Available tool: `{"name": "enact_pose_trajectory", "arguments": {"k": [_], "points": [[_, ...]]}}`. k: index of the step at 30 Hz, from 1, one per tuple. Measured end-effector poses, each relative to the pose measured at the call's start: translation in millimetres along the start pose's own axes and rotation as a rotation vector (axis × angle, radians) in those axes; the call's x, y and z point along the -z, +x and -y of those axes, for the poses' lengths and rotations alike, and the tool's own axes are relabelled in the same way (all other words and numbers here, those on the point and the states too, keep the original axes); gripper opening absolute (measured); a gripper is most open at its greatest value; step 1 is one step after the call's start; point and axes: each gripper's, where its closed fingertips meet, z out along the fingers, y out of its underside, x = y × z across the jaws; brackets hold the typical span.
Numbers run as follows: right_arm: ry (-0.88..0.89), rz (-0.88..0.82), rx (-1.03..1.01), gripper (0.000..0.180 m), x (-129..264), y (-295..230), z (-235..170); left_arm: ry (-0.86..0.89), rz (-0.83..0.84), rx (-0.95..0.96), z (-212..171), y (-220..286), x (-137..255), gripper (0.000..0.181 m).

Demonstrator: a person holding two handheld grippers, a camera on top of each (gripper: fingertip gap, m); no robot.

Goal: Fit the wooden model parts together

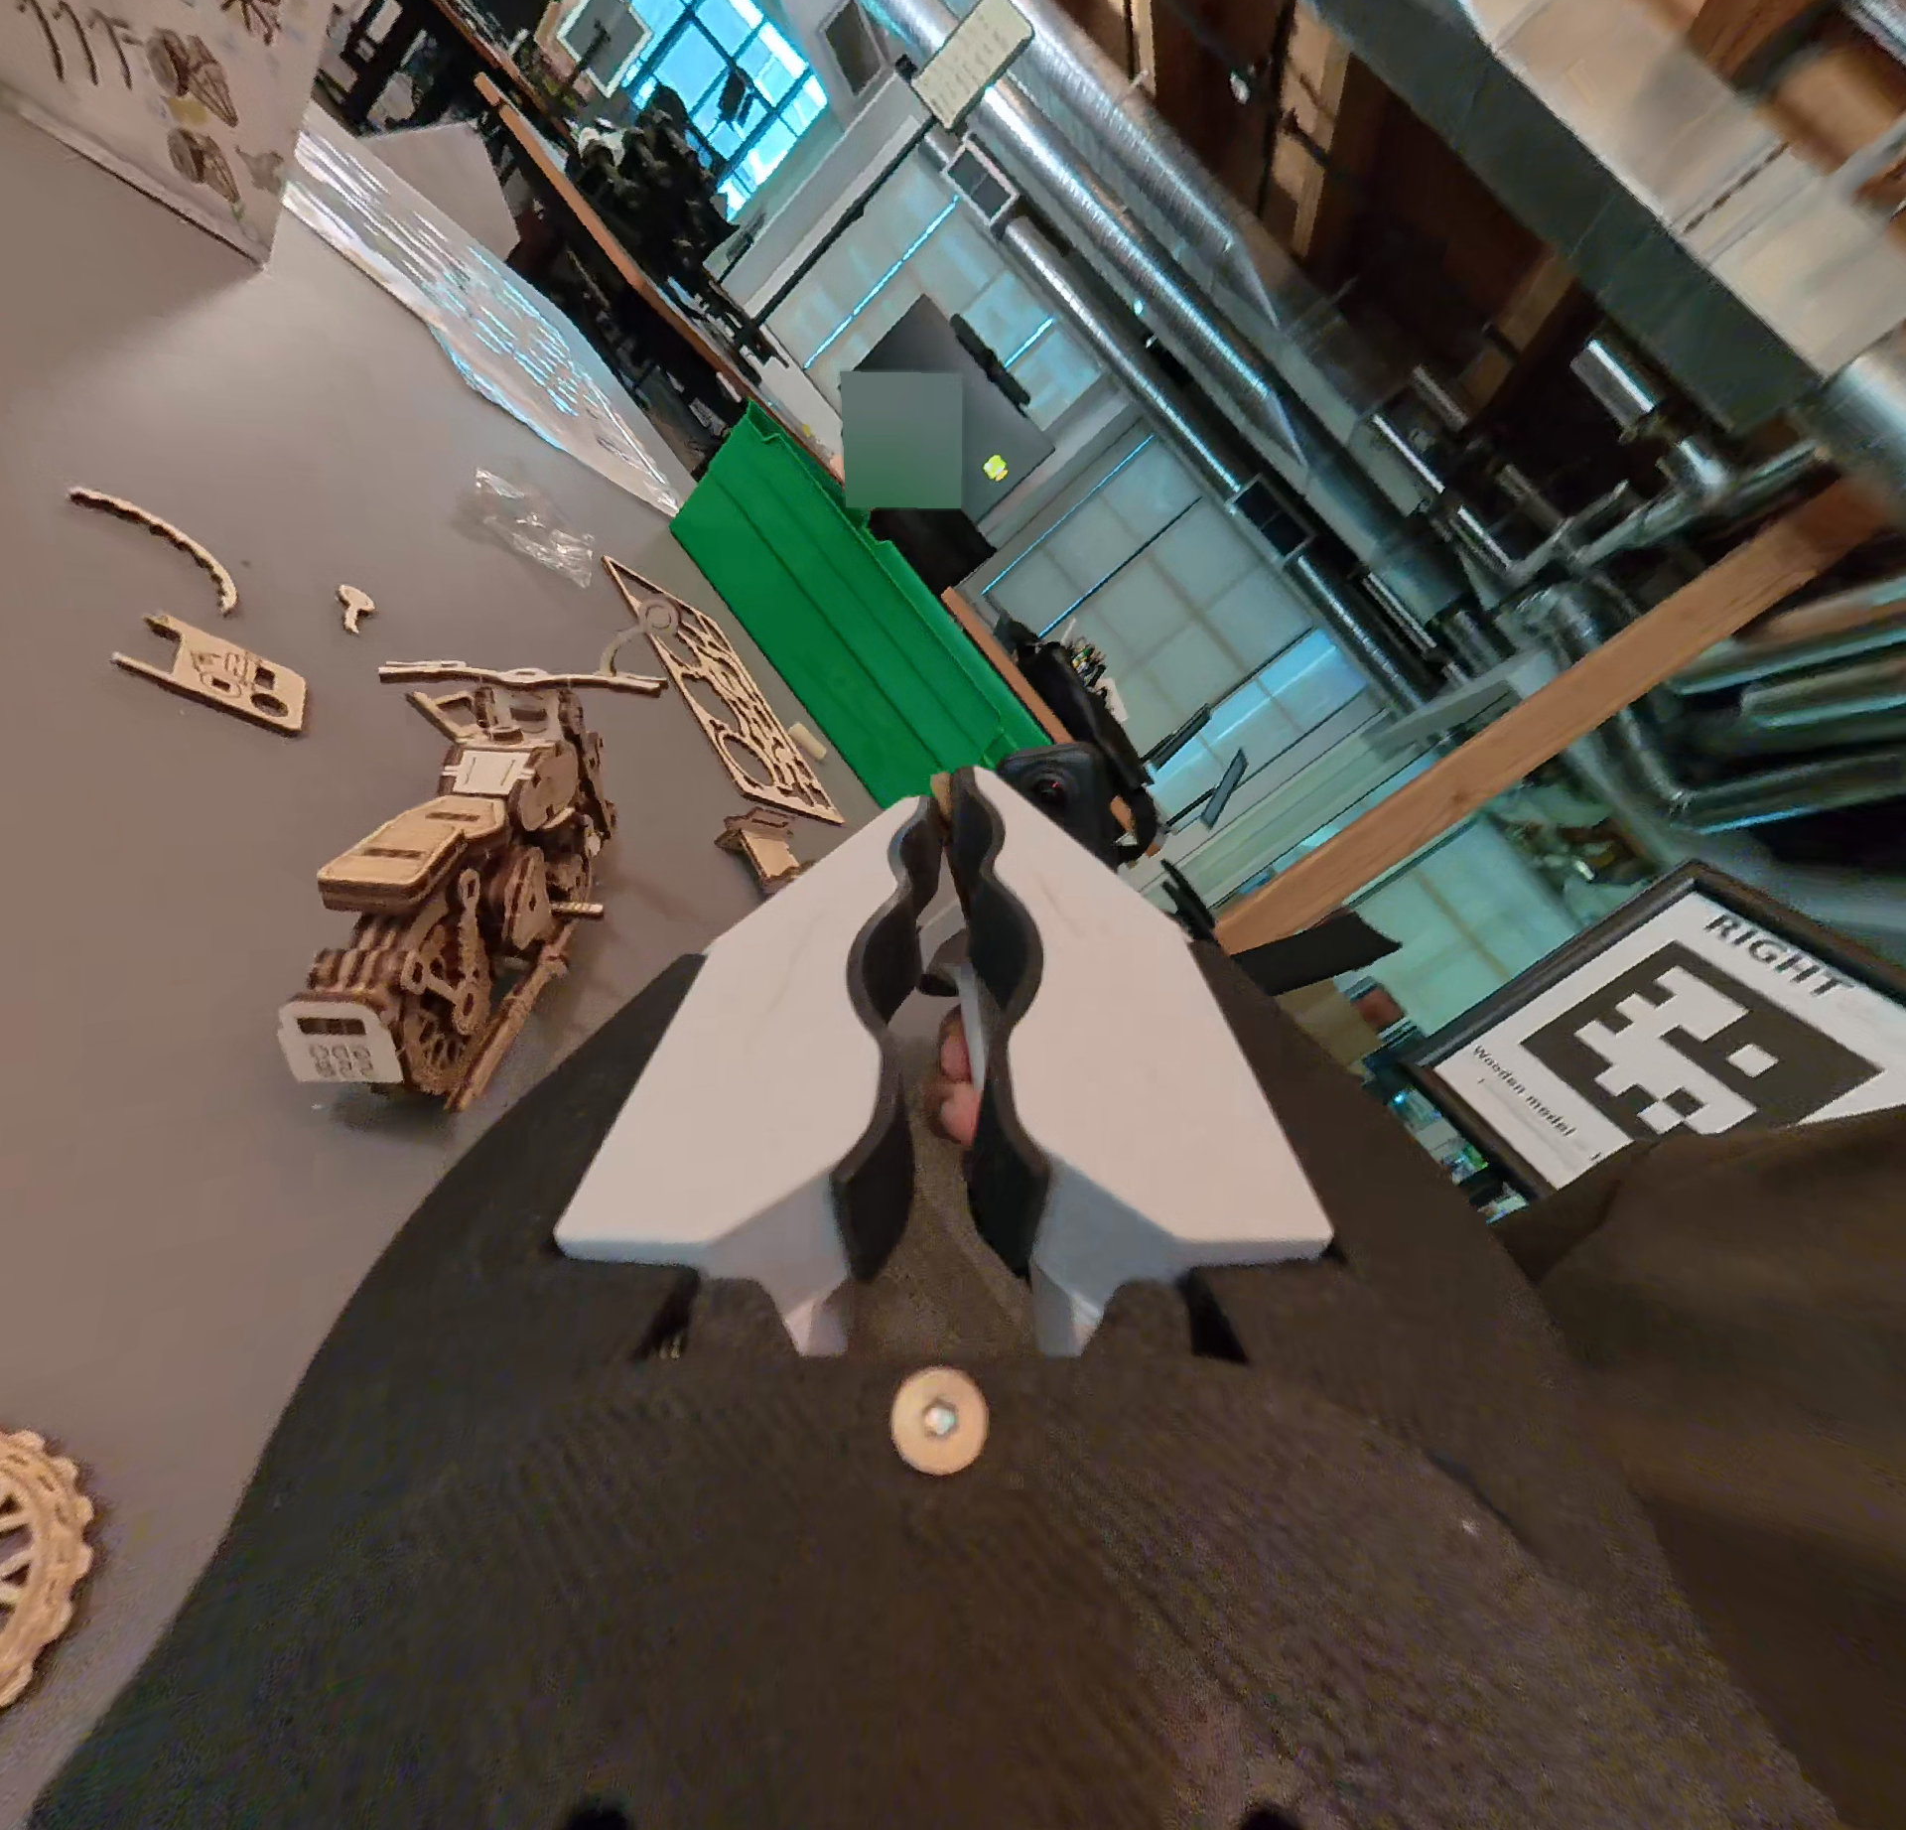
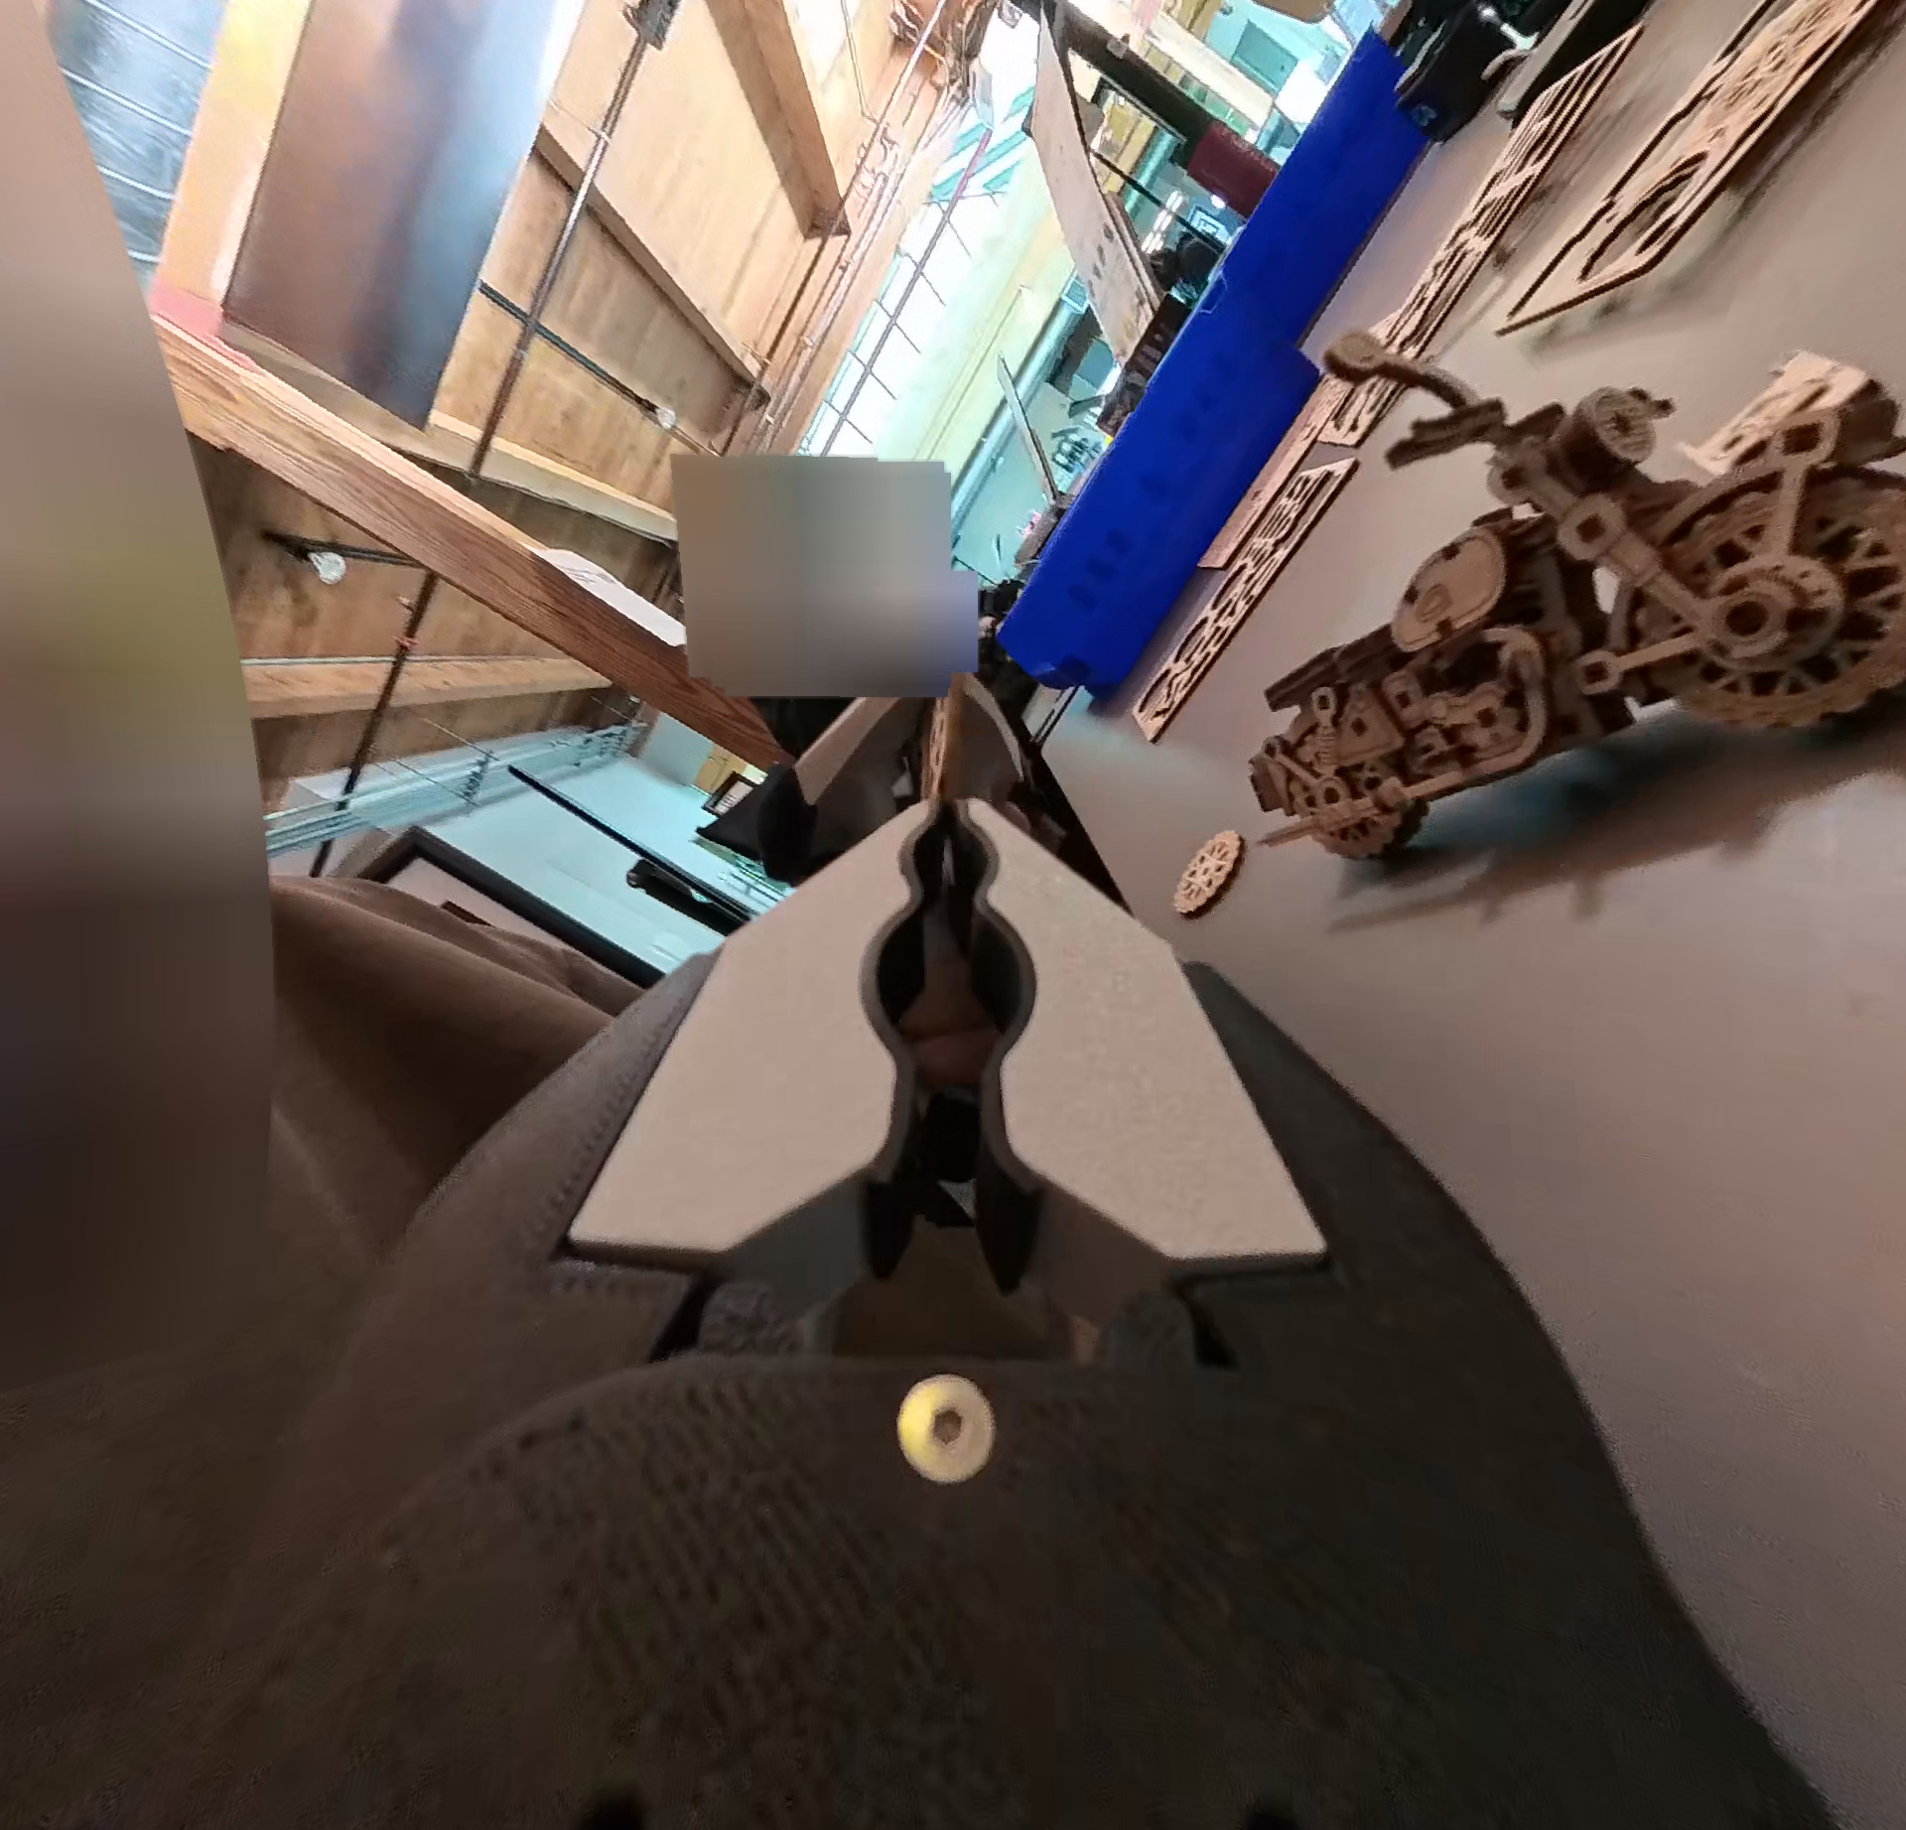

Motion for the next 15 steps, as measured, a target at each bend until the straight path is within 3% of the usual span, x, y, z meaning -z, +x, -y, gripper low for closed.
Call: {"name": "enact_pose_trajectory", "arguments": {"k": [15], "points": [[0.077, 0.098, -0.086, 0.001, -3.1, -6.5, 3.3, 0.053, -0.027, 0.063, 4.6, 1.9, 2.5, 0.003]]}}
